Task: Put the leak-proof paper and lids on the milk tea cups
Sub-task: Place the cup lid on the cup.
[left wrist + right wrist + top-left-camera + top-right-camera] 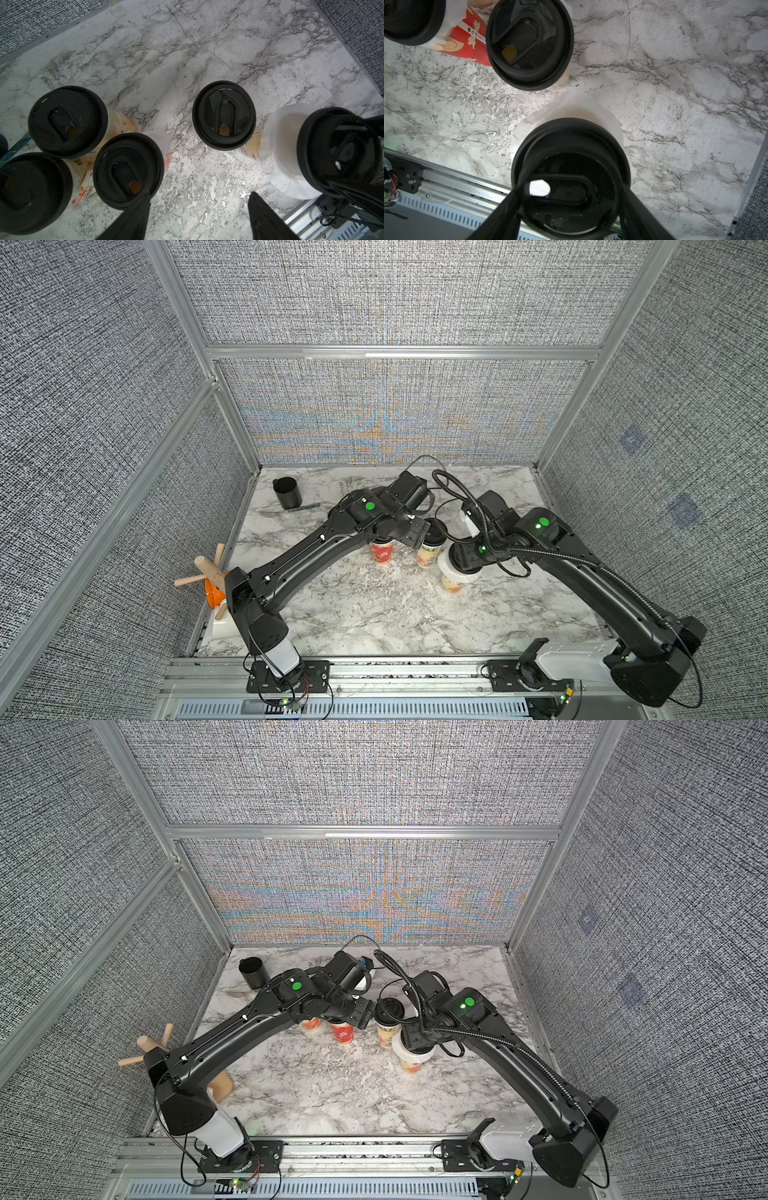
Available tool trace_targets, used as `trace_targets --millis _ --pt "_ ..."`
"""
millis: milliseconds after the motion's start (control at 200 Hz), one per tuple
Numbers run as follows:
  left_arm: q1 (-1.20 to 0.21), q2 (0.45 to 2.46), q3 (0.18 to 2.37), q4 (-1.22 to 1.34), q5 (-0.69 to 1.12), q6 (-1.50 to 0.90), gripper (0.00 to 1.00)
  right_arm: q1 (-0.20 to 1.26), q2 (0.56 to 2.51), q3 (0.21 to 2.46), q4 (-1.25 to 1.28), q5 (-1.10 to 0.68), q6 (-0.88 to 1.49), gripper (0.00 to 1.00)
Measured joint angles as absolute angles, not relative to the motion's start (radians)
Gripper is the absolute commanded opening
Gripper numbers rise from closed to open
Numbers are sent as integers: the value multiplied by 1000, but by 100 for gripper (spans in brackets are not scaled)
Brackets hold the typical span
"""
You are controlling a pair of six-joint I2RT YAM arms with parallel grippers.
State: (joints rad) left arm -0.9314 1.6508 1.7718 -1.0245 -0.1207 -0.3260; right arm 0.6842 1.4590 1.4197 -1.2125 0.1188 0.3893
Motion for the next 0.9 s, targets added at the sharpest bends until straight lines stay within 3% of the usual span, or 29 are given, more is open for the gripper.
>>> trace_targets --millis 901 --pt "-909 1597 1710 -1018 -124 -333 77 686 1525 1379 -1178 123 378 67"
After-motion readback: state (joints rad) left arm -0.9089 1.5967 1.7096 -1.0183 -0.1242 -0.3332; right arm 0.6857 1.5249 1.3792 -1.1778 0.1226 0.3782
